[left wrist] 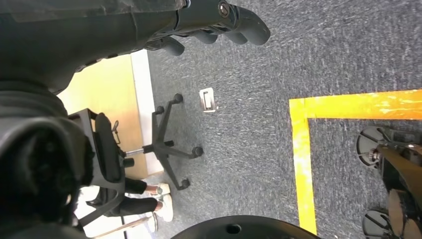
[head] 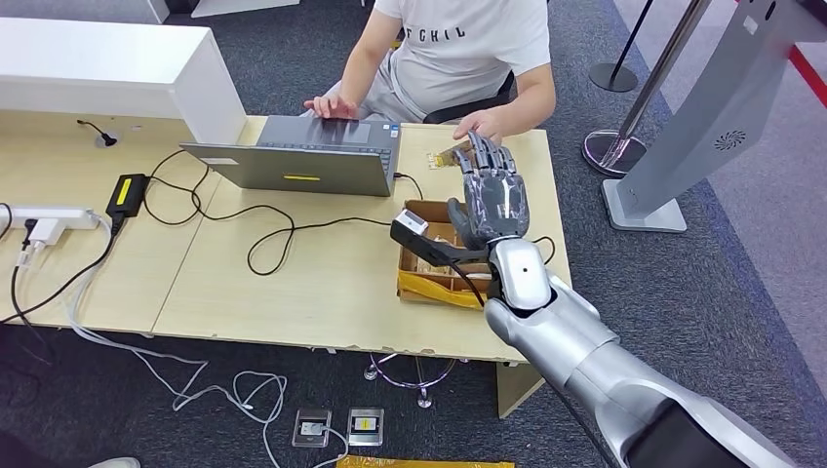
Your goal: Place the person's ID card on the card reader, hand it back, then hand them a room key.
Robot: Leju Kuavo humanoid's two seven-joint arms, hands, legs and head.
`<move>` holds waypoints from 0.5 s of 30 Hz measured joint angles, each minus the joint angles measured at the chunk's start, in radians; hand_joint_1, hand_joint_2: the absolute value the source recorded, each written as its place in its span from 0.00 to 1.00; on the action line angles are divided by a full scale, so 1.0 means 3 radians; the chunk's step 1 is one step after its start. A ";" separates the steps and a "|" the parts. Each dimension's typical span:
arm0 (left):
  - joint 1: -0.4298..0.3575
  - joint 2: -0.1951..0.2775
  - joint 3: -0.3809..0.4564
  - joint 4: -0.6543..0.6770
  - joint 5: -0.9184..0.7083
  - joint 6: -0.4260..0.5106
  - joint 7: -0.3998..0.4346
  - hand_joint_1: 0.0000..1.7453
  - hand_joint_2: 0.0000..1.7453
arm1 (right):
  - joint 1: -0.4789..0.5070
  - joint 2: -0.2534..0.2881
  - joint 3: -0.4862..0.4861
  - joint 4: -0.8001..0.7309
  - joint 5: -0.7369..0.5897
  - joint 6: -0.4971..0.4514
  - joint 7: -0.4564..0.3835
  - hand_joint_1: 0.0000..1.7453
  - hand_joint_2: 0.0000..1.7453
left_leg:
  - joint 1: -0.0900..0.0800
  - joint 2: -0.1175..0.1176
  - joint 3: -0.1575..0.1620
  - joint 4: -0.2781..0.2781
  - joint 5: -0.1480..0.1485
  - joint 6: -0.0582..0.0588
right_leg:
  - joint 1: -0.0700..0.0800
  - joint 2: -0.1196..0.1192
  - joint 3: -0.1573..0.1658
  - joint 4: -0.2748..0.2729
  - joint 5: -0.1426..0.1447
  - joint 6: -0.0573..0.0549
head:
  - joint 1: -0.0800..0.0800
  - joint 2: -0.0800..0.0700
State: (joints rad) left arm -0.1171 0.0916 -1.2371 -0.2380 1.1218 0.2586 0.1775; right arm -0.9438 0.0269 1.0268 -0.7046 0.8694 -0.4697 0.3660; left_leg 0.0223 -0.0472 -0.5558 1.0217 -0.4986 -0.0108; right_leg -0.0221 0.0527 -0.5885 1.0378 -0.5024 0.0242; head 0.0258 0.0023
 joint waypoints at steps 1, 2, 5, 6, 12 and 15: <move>0.0000 0.0000 0.0000 0.0000 0.0000 0.0004 0.0006 0.00 0.00 | 0.0000 0.0001 0.0001 0.0012 0.0014 -0.0016 0.0010 0.00 0.00 | 0.0000 0.0000 0.0000 0.0000 0.0000 0.0000 | 0.0000 0.0000 0.0000 0.0000 0.0000 0.0000 | 0.0000 0.0000; 0.0000 0.0000 0.0000 0.0000 0.0001 0.0007 0.0008 0.00 0.00 | 0.0000 0.0002 0.0001 0.0023 0.0008 -0.0027 0.0009 0.00 0.00 | 0.0000 0.0000 0.0000 0.0000 0.0000 0.0000 | 0.0000 0.0000 0.0000 0.0000 0.0000 0.0000 | 0.0000 0.0000; 0.0000 0.0000 0.0000 0.0000 0.0011 0.0007 -0.0007 0.00 0.00 | 0.0001 0.0000 -0.0007 0.0043 -0.0137 -0.0005 -0.0044 0.00 0.50 | 0.0000 0.0000 0.0001 0.0000 0.0000 0.0000 | 0.0000 0.0000 0.0000 0.0000 0.0000 0.0000 | 0.0000 0.0000; 0.0000 0.0000 0.0000 0.0000 0.0016 0.0008 -0.0020 0.00 0.00 | 0.0001 -0.0002 -0.0014 0.0049 -0.0210 0.0021 -0.0071 0.00 0.75 | 0.0000 0.0000 0.0001 0.0000 0.0000 0.0000 | 0.0000 0.0000 0.0000 0.0000 0.0000 0.0000 | 0.0000 0.0000; 0.0002 0.0000 0.0000 0.0000 0.0051 0.0013 -0.0164 0.00 0.00 | -0.0036 -0.0053 -0.0146 0.0098 -0.0972 0.0362 -0.0225 0.00 1.00 | 0.0000 -0.0001 0.0001 0.0000 0.0000 0.0000 | 0.0000 0.0000 0.0000 0.0000 0.0000 0.0000 | 0.0000 0.0000; 0.0004 -0.0002 0.0001 0.0000 0.0063 0.0007 -0.0193 0.00 0.00 | -0.0082 -0.0103 -0.0206 0.0128 -0.1138 0.0428 -0.0227 0.00 1.00 | -0.0001 0.0001 0.0002 0.0001 0.0000 0.0000 | 0.0000 0.0003 -0.0001 0.0000 0.0000 0.0000 | -0.0001 0.0000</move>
State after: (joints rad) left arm -0.1160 0.0911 -1.2369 -0.2380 1.1407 0.2607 0.1195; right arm -0.9682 -0.0039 0.9650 -0.6661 0.5280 -0.3412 0.2979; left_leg 0.0222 -0.0469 -0.5552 1.0219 -0.4986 -0.0108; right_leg -0.0223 0.0536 -0.5888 1.0376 -0.5024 0.0243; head 0.0257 0.0023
